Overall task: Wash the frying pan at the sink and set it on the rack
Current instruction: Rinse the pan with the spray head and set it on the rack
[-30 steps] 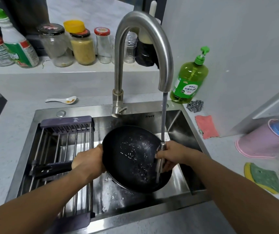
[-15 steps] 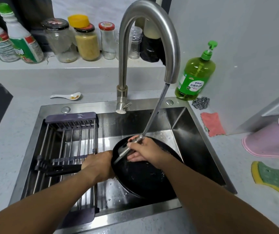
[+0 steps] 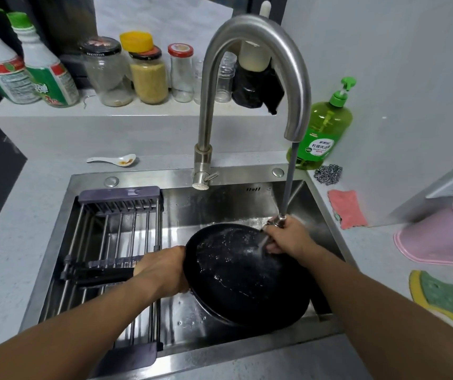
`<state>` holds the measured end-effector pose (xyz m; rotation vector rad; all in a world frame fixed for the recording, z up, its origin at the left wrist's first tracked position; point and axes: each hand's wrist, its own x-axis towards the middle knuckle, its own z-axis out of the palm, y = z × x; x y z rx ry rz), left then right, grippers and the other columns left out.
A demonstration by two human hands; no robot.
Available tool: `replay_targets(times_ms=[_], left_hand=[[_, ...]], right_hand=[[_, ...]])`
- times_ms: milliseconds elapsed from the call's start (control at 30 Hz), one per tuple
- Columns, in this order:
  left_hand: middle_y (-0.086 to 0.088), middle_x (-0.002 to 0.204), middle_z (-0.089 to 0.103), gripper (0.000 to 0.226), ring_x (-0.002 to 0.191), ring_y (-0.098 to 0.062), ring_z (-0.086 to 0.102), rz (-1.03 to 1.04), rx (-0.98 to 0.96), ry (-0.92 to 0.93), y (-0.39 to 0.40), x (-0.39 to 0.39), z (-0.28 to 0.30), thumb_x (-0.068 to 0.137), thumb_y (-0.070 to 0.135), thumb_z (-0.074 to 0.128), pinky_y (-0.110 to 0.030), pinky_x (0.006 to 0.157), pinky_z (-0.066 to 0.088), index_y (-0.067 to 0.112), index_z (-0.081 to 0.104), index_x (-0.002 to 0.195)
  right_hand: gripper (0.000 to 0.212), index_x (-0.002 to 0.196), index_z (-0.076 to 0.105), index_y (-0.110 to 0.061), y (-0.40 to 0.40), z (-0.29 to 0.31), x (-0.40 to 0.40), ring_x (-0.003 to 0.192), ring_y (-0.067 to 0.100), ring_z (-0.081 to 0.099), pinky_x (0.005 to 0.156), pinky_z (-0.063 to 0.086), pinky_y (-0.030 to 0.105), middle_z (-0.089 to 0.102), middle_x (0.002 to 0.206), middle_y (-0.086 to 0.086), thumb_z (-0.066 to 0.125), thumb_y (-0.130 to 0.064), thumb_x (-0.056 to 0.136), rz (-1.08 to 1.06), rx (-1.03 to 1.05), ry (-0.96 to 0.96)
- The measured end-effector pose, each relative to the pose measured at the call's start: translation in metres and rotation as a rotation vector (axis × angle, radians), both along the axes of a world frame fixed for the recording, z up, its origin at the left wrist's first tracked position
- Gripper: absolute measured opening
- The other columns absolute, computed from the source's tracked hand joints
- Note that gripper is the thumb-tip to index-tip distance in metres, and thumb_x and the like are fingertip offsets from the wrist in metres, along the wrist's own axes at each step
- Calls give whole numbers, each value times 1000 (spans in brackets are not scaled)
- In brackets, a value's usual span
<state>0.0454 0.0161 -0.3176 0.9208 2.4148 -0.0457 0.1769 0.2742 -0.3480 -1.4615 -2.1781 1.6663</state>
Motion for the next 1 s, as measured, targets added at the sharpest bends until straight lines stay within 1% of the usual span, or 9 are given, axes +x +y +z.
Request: replay_targets(times_ms=[133,233,400,533,600,700,800,900,1000], left_hand=[[6,102,70,50,100,-22,67,7,6,-19,-1,5,-5,75,35,80,-30,74,49,33,56,119],[6,99,69,51,95,-21,67,16,10,-24,-5,4,-11,75,35,79,-30,72,49,32,56,120],[5,99,69,50,95,-20,66,45,18,20,-7,2,-14,76,34,77,-28,70,44,32,55,121],[5,101,70,48,99,-22,67,54,38,49,-4,-1,-14,76,35,74,-28,71,45,31,55,120],[5,100,70,46,97,-22,67,56,51,57,-3,-2,-14,77,35,73,-29,70,46,31,55,120],[5,102,70,48,98,-24,68,55,44,76,-2,-5,-15,76,36,72,-30,70,49,32,54,121],[7,93,68,46,95,-23,68,51,37,88,-3,-10,-10,74,36,73,-30,66,47,32,55,116],[11,84,60,34,86,-20,65,11,7,84,-4,-14,-2,76,35,72,-28,64,46,32,55,105],[12,84,63,31,82,-18,63,-25,-56,-8,-4,-21,-1,67,41,72,-29,68,51,31,56,91]], right_hand=[[22,116,59,-8,-45,-14,-41,80,27,77,74,64,36,73,100,20,64,-12,96,-192,-264,238],[24,118,58,-6,-76,-10,-59,86,32,76,79,63,40,72,106,24,64,-14,96,-143,-470,320],[33,118,57,1,-88,1,-45,86,38,75,79,62,44,73,103,27,66,-23,96,172,-516,198],[48,124,55,9,-75,9,-17,83,34,72,75,62,39,70,112,29,67,-27,95,325,-614,117],[46,122,56,7,-64,16,-2,80,30,72,72,62,37,70,112,28,68,-28,94,409,-646,23],[37,122,59,-2,-37,31,20,72,30,72,67,62,36,72,99,21,68,-21,91,471,-587,-171],[32,122,57,1,6,39,36,81,40,73,74,63,44,74,98,26,64,-12,94,421,-344,-291],[19,113,60,-2,39,37,39,74,34,74,79,62,49,73,98,29,63,-10,96,345,3,-256],[10,103,61,-4,37,34,27,67,27,69,78,61,47,74,90,25,64,-11,96,321,25,-160]])
